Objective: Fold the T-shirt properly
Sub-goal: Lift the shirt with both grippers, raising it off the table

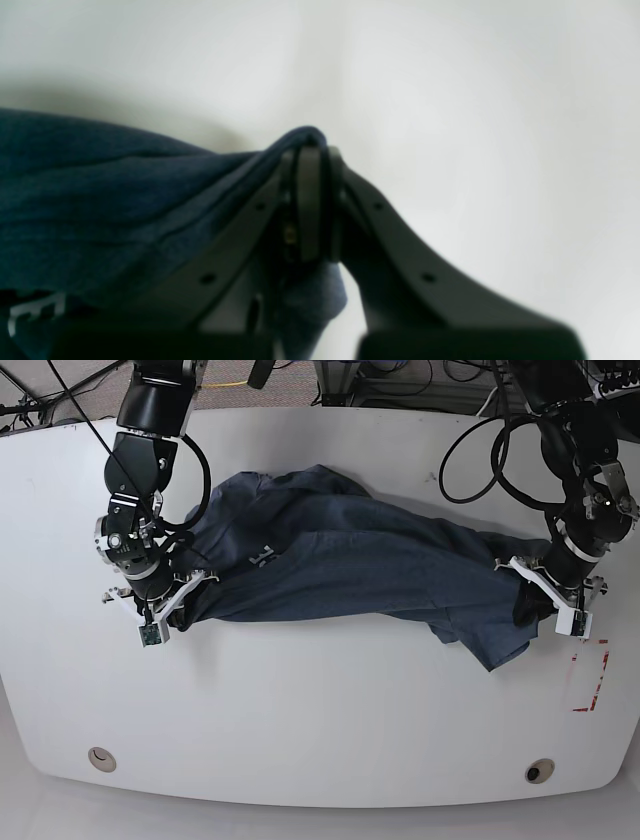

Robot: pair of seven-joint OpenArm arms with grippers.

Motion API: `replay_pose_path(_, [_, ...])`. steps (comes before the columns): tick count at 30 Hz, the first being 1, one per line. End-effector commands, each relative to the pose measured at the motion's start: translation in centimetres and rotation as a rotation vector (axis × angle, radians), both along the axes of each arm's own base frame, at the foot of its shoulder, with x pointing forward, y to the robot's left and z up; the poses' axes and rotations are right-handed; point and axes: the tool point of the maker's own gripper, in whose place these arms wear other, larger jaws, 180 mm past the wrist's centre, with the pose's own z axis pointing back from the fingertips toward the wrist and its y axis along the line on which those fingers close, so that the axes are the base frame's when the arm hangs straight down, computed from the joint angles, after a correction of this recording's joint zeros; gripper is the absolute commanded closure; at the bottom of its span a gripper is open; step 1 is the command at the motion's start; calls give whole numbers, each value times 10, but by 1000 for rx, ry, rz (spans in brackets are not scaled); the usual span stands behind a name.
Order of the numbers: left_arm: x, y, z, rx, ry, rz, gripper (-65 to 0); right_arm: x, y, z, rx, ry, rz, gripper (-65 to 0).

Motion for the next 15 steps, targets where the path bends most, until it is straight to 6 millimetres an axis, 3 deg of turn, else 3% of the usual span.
replay_pose_path(1, [17,3,35,15,-107,1,-3,22,-19,33,-45,-86,-12,0])
replay_pose_path(7, [32,10,59,57,-116,4,-3,47,-25,62,-53,-149,-18,0])
replay_pose_path(13, [50,4,92,73,-198,-16,-1,70,-40,109,-92,-214,-33,0])
replay_pose_path(15, [56,8,109,90,-238,-13,-1,82,-45,133,-106,-254,-41,0])
